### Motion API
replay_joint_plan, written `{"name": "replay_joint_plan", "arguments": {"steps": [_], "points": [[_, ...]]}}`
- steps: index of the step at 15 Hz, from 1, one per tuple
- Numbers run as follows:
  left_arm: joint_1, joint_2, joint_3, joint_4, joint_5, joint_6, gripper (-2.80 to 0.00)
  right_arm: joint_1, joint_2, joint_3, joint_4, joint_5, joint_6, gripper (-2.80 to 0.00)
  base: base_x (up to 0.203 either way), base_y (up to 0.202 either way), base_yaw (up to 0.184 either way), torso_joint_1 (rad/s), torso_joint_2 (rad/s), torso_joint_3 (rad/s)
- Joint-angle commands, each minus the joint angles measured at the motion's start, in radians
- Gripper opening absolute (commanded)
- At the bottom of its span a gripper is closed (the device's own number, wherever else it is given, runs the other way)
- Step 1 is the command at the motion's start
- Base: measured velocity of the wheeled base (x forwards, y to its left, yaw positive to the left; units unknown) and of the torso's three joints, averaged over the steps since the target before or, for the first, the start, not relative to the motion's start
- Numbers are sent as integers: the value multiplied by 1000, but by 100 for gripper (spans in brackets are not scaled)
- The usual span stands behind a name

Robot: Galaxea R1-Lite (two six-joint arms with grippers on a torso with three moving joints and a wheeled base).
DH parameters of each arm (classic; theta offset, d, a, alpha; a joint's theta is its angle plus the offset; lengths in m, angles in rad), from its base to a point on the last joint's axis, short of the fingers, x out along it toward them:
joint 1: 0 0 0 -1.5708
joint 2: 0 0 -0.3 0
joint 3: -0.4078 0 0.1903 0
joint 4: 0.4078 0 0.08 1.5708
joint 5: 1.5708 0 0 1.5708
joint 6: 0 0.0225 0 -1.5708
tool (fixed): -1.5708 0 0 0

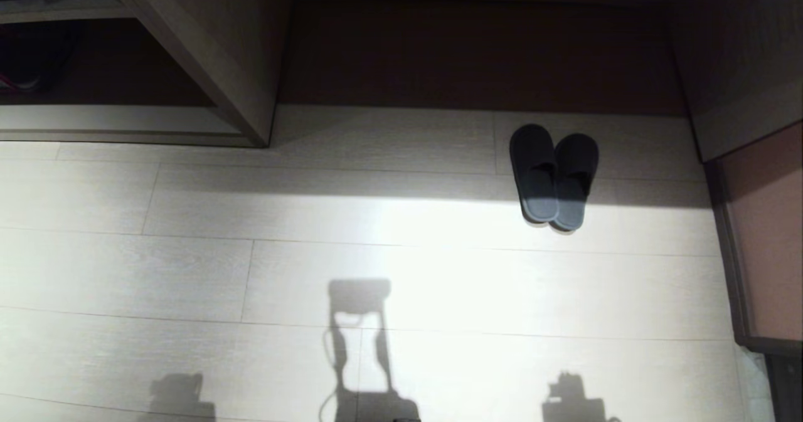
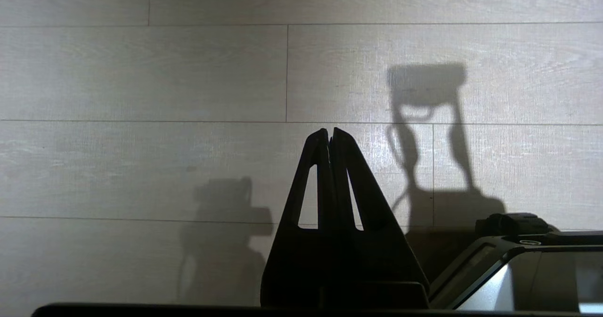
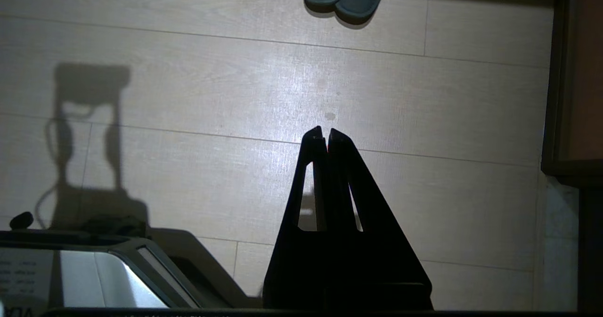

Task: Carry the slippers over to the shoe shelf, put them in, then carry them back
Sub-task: Pick up the slippers on the floor

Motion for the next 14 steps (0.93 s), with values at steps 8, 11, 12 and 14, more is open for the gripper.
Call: {"name": "replay_joint_plan", "arguments": {"steps": [8,11,12,14], "points": [[0,1,0,0,0,-1,-280,0,0,0,0,0,0,-280,0,0,0,1,1,-196],[0,1,0,2,0,1,-280,0,0,0,0,0,0,-280,0,0,0,4,4,-198],[0,1,0,2,0,1,-280,0,0,0,0,0,0,-280,0,0,0,5,0,-198],[0,1,0,0,-2,1,-280,0,0,0,0,-1,0,-280,0,0,0,-2,5,-203]]}}
